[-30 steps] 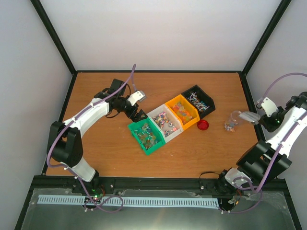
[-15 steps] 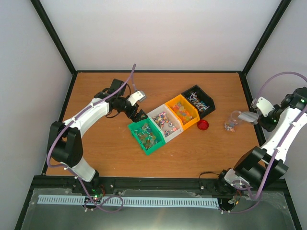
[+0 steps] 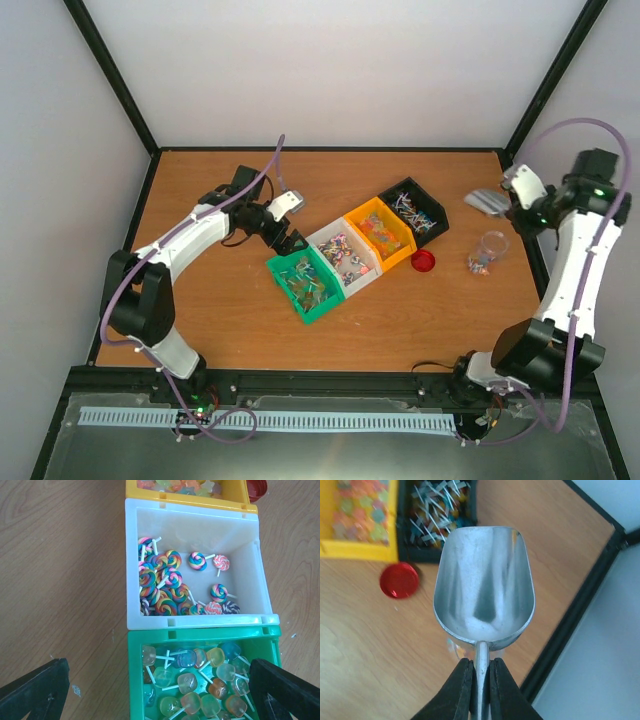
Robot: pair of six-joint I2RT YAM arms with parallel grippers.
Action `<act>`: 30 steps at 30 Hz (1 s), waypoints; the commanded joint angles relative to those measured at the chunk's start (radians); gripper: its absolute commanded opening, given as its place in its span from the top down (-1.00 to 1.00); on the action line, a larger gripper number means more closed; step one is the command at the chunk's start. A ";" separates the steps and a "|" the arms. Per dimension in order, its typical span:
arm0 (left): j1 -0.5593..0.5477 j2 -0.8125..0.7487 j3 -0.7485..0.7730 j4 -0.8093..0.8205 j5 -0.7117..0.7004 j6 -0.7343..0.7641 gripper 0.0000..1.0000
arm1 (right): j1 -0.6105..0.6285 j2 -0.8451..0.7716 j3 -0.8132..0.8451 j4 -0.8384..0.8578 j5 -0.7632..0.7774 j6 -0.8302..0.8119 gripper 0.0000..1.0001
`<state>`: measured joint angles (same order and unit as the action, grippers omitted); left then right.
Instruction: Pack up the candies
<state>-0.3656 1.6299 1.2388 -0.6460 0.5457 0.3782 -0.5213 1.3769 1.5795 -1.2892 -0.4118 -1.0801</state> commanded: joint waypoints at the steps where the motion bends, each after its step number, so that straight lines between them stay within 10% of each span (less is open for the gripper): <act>1: 0.004 0.005 0.014 0.011 0.004 0.004 -1.00 | 0.161 -0.006 0.026 0.095 0.034 0.236 0.94; 11: 0.004 0.015 0.016 0.014 0.012 -0.007 -1.00 | 0.422 0.155 0.017 0.113 0.206 0.353 0.94; 30: 0.004 0.015 0.011 0.029 0.054 -0.032 -1.00 | 0.541 0.448 0.094 0.087 0.415 0.344 0.95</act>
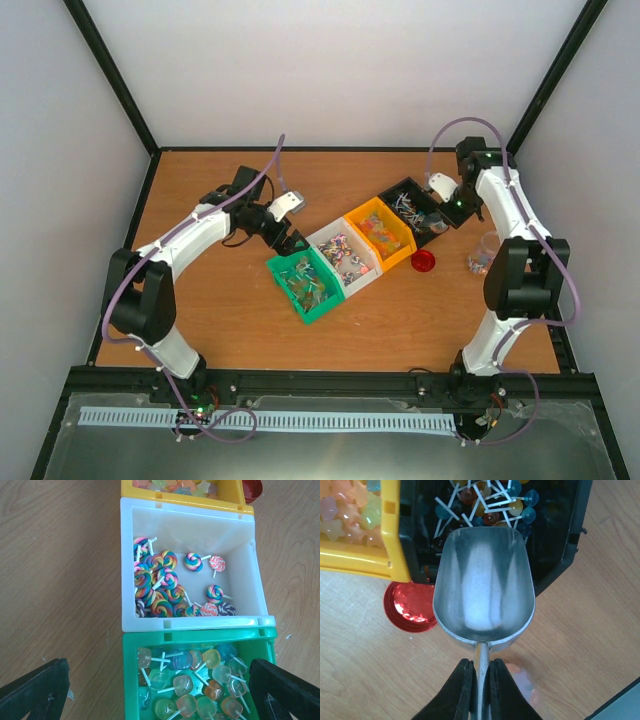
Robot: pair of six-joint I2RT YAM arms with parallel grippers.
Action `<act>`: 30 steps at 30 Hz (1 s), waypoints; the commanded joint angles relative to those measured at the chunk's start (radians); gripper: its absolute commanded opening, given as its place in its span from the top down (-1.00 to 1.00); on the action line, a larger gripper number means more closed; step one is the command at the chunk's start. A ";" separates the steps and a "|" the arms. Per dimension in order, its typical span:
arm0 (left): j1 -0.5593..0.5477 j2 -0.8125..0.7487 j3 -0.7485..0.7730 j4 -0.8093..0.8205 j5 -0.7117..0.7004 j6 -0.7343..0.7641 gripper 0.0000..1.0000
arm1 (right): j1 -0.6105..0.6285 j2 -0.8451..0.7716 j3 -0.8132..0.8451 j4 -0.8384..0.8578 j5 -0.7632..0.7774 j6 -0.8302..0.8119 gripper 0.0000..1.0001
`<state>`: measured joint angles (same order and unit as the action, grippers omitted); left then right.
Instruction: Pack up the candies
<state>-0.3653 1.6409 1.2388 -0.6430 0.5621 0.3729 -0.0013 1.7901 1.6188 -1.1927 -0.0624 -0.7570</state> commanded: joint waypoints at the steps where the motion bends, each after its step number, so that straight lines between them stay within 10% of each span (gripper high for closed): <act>1: 0.003 0.004 0.013 0.025 0.043 -0.029 -1.00 | 0.026 0.047 0.064 -0.007 0.077 0.022 0.94; 16: 0.004 0.018 0.014 0.021 0.042 -0.024 -0.99 | 0.078 0.212 0.104 0.038 0.061 0.062 0.94; 30: 0.003 0.042 0.042 0.001 0.027 -0.019 -1.00 | 0.080 0.017 -0.393 0.603 -0.222 0.207 0.94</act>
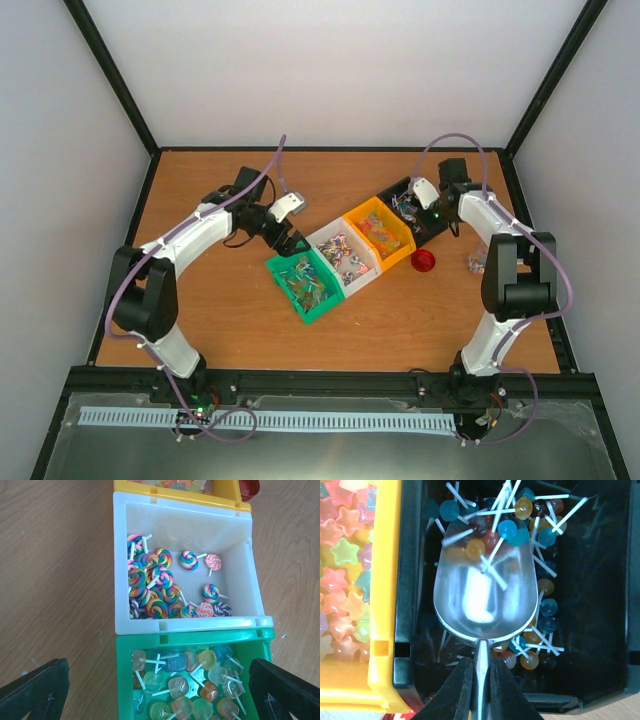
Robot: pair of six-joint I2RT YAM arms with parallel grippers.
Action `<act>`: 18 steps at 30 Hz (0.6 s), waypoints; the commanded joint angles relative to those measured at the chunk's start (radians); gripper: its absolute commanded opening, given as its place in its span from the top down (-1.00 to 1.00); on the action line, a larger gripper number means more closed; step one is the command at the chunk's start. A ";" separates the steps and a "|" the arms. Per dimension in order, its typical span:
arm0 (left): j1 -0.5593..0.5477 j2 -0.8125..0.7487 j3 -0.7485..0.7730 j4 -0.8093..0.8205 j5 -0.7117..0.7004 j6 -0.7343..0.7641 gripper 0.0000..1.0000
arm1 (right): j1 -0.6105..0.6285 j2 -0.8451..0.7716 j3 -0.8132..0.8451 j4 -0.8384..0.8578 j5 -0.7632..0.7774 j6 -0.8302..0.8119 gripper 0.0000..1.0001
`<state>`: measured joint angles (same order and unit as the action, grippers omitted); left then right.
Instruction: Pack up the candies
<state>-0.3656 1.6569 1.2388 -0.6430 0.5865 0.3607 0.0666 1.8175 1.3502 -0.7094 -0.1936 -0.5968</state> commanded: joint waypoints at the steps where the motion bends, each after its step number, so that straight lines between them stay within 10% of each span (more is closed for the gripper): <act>1: 0.005 0.032 0.049 -0.002 0.004 -0.006 -1.00 | 0.012 -0.023 -0.153 0.159 -0.102 0.053 0.94; 18: 0.005 0.048 0.066 -0.025 -0.029 -0.002 -1.00 | -0.005 -0.196 -0.418 0.474 -0.171 0.108 0.94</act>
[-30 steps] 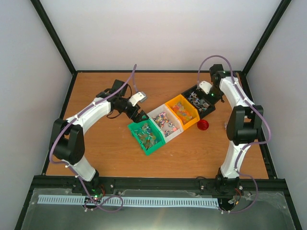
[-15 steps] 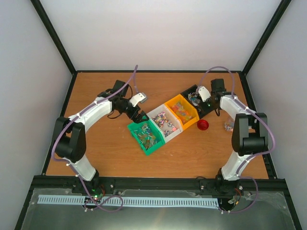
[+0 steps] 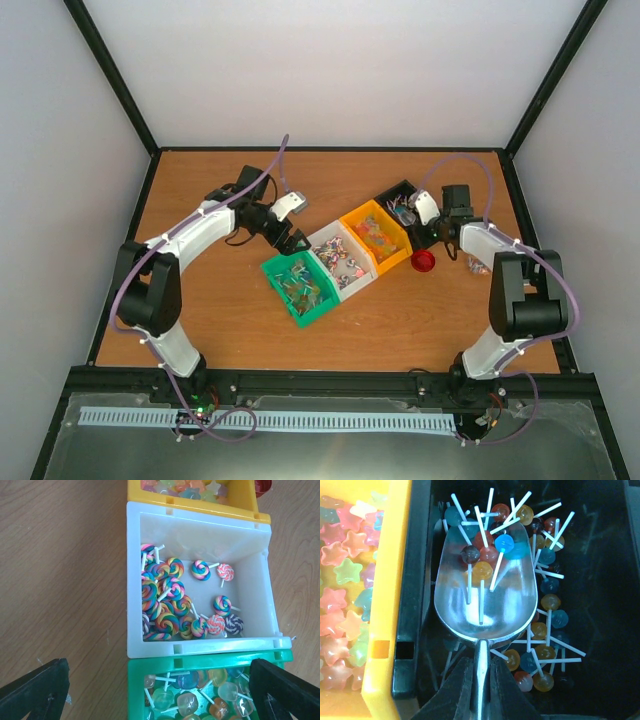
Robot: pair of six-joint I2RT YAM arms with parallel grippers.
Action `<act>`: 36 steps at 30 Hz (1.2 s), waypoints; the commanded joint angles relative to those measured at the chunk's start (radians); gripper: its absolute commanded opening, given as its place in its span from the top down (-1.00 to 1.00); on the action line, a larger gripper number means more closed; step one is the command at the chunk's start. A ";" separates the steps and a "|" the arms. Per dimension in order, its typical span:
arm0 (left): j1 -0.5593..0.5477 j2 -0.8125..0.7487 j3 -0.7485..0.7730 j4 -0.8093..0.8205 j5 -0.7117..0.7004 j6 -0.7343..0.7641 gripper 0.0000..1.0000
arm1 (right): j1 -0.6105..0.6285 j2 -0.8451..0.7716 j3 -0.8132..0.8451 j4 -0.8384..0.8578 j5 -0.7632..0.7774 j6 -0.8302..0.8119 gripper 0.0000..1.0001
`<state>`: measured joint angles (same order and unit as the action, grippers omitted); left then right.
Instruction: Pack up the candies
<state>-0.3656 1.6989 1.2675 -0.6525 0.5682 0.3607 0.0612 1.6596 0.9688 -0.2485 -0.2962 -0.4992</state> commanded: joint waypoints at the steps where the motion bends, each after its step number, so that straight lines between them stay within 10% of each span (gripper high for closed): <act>1: 0.004 0.005 0.037 -0.019 -0.015 0.000 -1.00 | -0.004 -0.043 -0.045 0.015 -0.074 0.009 0.94; 36: 0.004 0.030 0.070 -0.065 -0.047 -0.009 -1.00 | -0.153 -0.222 -0.204 0.152 -0.305 -0.029 0.94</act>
<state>-0.3656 1.7164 1.2888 -0.6987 0.5228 0.3611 -0.0841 1.4635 0.7650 -0.1329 -0.5323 -0.5095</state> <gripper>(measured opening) 0.999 0.062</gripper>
